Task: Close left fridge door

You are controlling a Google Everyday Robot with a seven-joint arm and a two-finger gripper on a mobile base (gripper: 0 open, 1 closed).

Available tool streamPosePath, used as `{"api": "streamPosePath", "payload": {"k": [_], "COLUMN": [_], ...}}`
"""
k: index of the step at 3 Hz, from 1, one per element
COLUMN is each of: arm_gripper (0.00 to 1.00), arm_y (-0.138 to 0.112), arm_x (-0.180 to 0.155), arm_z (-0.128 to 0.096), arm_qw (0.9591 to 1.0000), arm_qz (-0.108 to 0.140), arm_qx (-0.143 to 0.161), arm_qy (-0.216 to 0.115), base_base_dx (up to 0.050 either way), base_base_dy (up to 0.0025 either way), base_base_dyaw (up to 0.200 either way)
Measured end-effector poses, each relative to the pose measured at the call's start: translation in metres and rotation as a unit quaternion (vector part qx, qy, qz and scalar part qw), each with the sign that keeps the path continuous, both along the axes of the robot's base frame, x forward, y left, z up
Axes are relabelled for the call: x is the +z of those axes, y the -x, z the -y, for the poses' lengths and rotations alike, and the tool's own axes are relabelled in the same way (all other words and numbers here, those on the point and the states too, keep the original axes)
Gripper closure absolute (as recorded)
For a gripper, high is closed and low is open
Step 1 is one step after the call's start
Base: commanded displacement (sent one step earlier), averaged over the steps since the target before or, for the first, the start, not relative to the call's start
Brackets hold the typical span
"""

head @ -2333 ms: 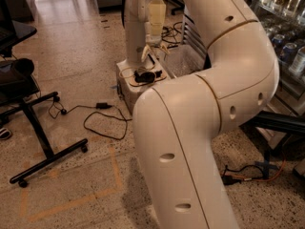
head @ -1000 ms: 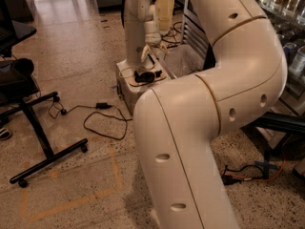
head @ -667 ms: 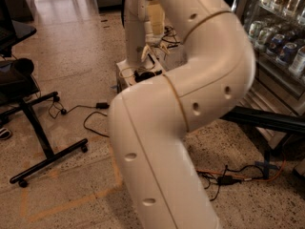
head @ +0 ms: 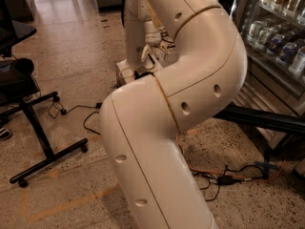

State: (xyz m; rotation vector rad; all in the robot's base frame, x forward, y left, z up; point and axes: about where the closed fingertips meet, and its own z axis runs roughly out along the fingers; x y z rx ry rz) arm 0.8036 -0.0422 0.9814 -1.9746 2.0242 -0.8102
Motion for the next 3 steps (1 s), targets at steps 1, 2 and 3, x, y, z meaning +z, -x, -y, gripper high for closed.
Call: {"api": "streamPosePath", "payload": {"k": [1, 2, 3], "arm_gripper": [0.0, 0.0, 0.0], "arm_y": [-0.013, -0.033, -0.042], "arm_x": [-0.014, -0.028, -0.01], "arm_z": [-0.015, -0.023, -0.004], "arm_qw": [0.9953, 0.9583, 0.9326], "arm_qz": [-0.005, -0.001, 0.028], "arm_qx": [-0.006, -0.041, -0.068], "arm_qy": [0.097, 0.283, 0.354], "base_base_dx": [0.0, 0.0, 0.0], "base_base_dy": [0.0, 0.0, 0.0], "base_base_dyaw": [0.0, 0.0, 0.0]}}
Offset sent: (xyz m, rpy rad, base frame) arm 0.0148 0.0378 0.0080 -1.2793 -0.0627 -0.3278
